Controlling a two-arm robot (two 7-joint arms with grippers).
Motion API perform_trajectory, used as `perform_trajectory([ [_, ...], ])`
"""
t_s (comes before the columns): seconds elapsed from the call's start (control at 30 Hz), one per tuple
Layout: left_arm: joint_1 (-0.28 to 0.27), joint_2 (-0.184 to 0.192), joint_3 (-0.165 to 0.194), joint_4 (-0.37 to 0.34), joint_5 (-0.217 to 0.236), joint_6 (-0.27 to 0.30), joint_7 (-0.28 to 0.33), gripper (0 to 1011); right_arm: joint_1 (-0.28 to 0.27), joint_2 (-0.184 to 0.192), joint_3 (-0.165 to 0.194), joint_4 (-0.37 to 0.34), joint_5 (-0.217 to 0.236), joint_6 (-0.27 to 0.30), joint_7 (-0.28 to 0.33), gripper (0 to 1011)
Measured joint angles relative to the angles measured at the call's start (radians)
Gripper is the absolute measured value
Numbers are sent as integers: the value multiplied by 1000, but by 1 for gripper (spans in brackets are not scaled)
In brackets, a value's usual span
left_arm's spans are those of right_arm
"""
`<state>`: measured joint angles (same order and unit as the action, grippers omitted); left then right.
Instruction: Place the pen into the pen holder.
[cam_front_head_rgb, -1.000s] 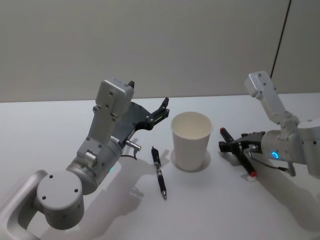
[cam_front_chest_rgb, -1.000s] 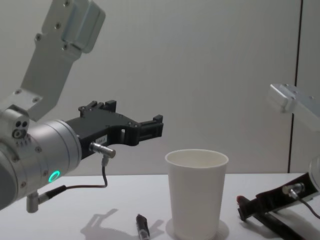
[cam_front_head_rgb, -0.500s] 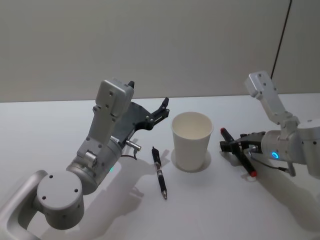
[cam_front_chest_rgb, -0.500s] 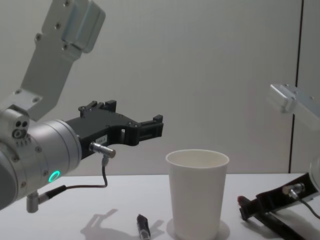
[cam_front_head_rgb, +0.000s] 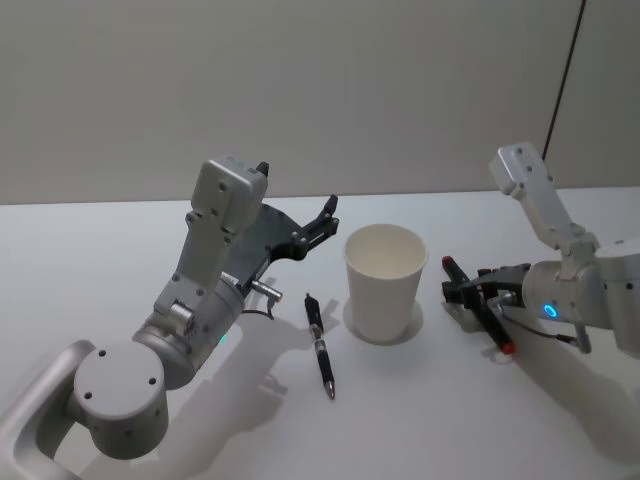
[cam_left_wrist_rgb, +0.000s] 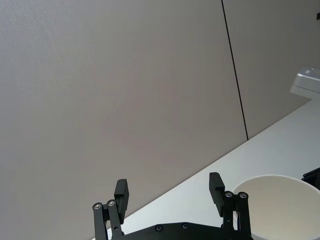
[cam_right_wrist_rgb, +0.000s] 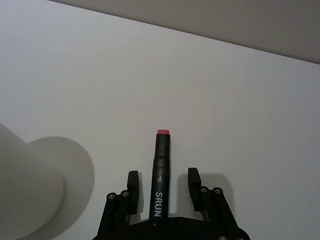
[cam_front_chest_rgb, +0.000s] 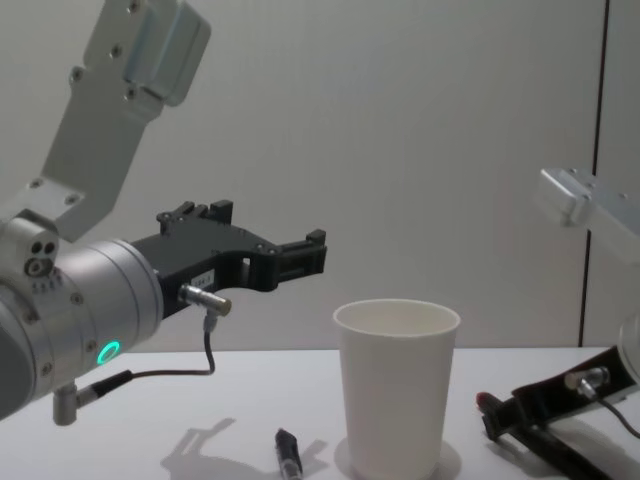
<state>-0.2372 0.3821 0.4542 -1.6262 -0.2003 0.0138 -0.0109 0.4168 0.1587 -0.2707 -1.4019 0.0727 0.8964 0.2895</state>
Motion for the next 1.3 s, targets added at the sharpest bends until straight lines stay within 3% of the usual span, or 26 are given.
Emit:
perform_trajectory([
  [1.3,0,0,0,0,0,0,0,1001,0,0,0,0,0,0,0,329],
])
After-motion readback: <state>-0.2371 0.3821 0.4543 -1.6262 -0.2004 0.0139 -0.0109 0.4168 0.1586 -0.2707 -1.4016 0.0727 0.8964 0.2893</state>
